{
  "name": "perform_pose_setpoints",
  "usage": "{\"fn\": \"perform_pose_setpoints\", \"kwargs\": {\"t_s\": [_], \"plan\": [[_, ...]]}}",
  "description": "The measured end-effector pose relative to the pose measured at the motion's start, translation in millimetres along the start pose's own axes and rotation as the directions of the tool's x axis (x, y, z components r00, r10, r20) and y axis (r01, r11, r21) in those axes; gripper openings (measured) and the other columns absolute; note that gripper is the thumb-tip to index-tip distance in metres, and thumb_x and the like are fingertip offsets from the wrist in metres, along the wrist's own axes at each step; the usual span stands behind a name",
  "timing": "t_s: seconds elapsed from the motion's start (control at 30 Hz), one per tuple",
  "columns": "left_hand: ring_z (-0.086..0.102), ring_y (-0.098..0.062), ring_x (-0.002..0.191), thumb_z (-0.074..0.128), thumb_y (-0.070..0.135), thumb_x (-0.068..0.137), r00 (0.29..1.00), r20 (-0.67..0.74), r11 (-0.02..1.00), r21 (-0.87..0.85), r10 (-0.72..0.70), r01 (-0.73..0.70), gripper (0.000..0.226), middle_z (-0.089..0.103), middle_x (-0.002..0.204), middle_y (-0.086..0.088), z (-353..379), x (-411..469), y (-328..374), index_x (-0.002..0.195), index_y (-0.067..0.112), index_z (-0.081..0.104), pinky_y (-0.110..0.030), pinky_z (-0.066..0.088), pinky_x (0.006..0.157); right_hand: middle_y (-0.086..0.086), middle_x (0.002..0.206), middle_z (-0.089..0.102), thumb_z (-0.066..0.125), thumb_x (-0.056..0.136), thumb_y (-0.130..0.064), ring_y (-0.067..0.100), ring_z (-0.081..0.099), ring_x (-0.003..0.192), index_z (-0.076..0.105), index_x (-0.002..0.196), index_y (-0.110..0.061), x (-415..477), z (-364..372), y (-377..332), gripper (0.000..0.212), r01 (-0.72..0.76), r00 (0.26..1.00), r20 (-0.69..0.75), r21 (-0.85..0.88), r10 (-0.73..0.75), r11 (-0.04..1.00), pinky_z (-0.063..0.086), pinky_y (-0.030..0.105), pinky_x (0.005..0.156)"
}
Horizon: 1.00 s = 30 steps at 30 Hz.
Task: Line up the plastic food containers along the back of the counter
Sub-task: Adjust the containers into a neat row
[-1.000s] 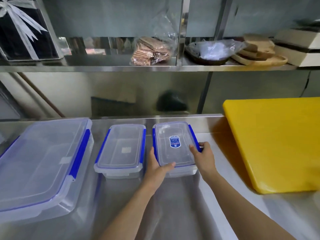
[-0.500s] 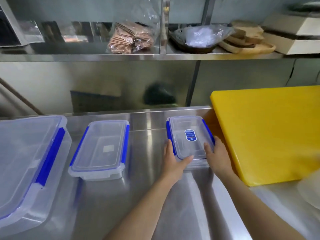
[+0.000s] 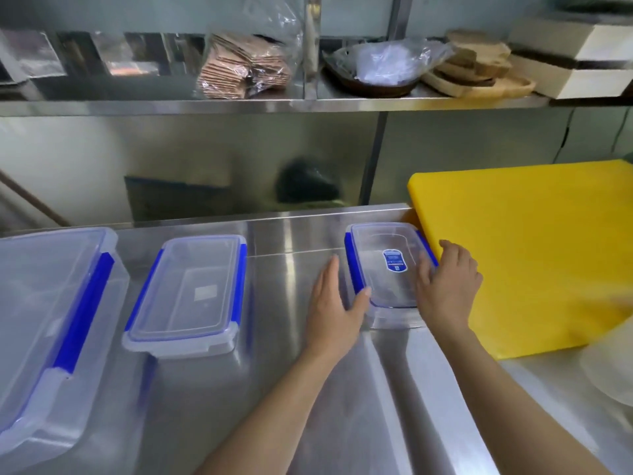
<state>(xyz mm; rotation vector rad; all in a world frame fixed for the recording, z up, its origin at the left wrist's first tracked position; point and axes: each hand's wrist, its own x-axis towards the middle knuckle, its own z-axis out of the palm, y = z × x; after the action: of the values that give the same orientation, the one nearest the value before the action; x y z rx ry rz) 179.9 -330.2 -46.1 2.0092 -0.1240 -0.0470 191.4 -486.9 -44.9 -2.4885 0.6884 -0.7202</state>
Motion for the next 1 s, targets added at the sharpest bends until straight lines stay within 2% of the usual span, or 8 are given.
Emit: {"fn": "perform_pose_setpoints", "kwargs": {"t_s": [0.1, 0.17, 0.27, 0.37, 0.47, 0.53, 0.73, 1.0], "plan": [[0.031, -0.018, 0.142, 0.052, 0.041, 0.09, 0.973, -0.225, 0.987, 0.159, 0.057, -0.02, 0.062, 0.033, 0.155, 0.001, -57.5, -3.4, -12.1, 0.146, 0.024, 0.031, -0.031, 0.028, 0.112, 0.014, 0.122, 0.06, 0.049, 0.093, -0.027, 0.029, 0.056, 0.112, 0.053, 0.121, -0.007, -27.8, 9.1, -53.9, 0.035, 0.04, 0.974, 0.204, 0.261, -0.095, 0.964, 0.047, 0.045, 0.096], [0.042, -0.028, 0.134, 0.054, 0.036, 0.09, 0.917, -0.397, 0.98, 0.196, 0.05, 0.031, 0.056, 0.045, 0.146, -0.011, -101.9, -4.0, -29.3, 0.14, 0.013, 0.041, -0.043, 0.034, 0.112, 0.012, 0.128, 0.056, 0.053, 0.091, -0.027, 0.027, 0.054, 0.116, 0.05, 0.126, -0.008, -58.4, 24.2, -85.8, 0.04, 0.05, 0.888, 0.404, 0.389, -0.219, 0.92, 0.045, 0.043, 0.1], [0.044, -0.033, 0.132, 0.052, 0.033, 0.092, 0.83, -0.557, 0.938, 0.277, -0.02, 0.208, 0.054, 0.047, 0.145, -0.014, -166.7, -7.2, -58.3, 0.139, 0.011, 0.041, -0.051, 0.039, 0.107, 0.009, 0.146, 0.039, 0.056, 0.088, -0.04, 0.025, 0.044, 0.13, 0.033, 0.141, -0.018, -98.3, 50.6, -119.8, 0.062, -0.121, 0.724, 0.649, 0.453, -0.234, 0.883, 0.038, 0.043, 0.108], [0.028, -0.03, 0.143, 0.047, 0.039, 0.093, 0.865, -0.495, 0.869, 0.39, -0.08, 0.304, 0.061, 0.034, 0.154, -0.01, -207.8, -10.1, -88.7, 0.146, 0.013, 0.031, -0.047, 0.027, 0.114, 0.006, 0.154, 0.027, 0.056, 0.085, -0.048, 0.023, 0.031, 0.14, 0.016, 0.148, -0.026, -120.6, 70.4, -143.5, 0.078, -0.19, 0.623, 0.744, 0.444, -0.242, 0.875, 0.028, 0.04, 0.115], [0.012, -0.023, 0.148, 0.043, 0.048, 0.092, 0.939, -0.311, 0.829, 0.479, -0.148, 0.289, 0.068, 0.017, 0.161, -0.003, -209.7, -10.7, -111.4, 0.15, 0.022, 0.02, -0.045, 0.019, 0.118, 0.001, 0.153, 0.026, 0.056, 0.083, -0.051, 0.017, 0.028, 0.139, 0.015, 0.146, -0.034, -131.4, 80.3, -157.1, 0.077, -0.2, 0.585, 0.755, 0.49, -0.298, 0.848, 0.026, 0.035, 0.112], [0.008, -0.021, 0.149, 0.039, 0.052, 0.092, 0.947, -0.235, 0.833, 0.459, -0.221, 0.308, 0.068, 0.009, 0.162, 0.001, -200.4, -9.6, -115.9, 0.151, 0.026, 0.016, -0.045, 0.017, 0.118, 0.002, 0.152, 0.027, 0.055, 0.083, -0.053, 0.018, 0.032, 0.137, 0.016, 0.146, -0.034, -134.3, 82.8, -160.9, 0.077, -0.177, 0.569, 0.763, 0.477, -0.306, 0.861, 0.031, 0.039, 0.113], [0.012, -0.023, 0.149, 0.037, 0.053, 0.092, 0.939, -0.272, 0.838, 0.444, -0.212, 0.318, 0.069, 0.008, 0.162, 0.0, -166.3, -13.8, -108.4, 0.151, 0.025, 0.015, -0.042, 0.023, 0.116, 0.003, 0.14, 0.041, 0.047, 0.092, -0.028, 0.019, 0.041, 0.129, 0.025, 0.145, -0.03, -120.1, 80.5, -144.8, 0.057, -0.072, 0.588, 0.73, 0.476, -0.348, 0.877, 0.034, 0.033, 0.108], [0.002, -0.021, 0.15, 0.033, 0.056, 0.092, 0.956, -0.226, 0.825, 0.493, -0.185, 0.277, 0.069, 0.004, 0.163, 0.0, -129.7, -6.2, -102.3, 0.151, 0.025, 0.013, -0.041, 0.023, 0.116, -0.001, 0.137, 0.048, 0.049, 0.085, -0.049, 0.018, 0.051, 0.122, 0.03, 0.14, -0.037, -101.9, 70.6, -113.8, 0.06, -0.141, 0.616, 0.734, 0.46, -0.286, 0.876, 0.045, 0.044, 0.104]]}}
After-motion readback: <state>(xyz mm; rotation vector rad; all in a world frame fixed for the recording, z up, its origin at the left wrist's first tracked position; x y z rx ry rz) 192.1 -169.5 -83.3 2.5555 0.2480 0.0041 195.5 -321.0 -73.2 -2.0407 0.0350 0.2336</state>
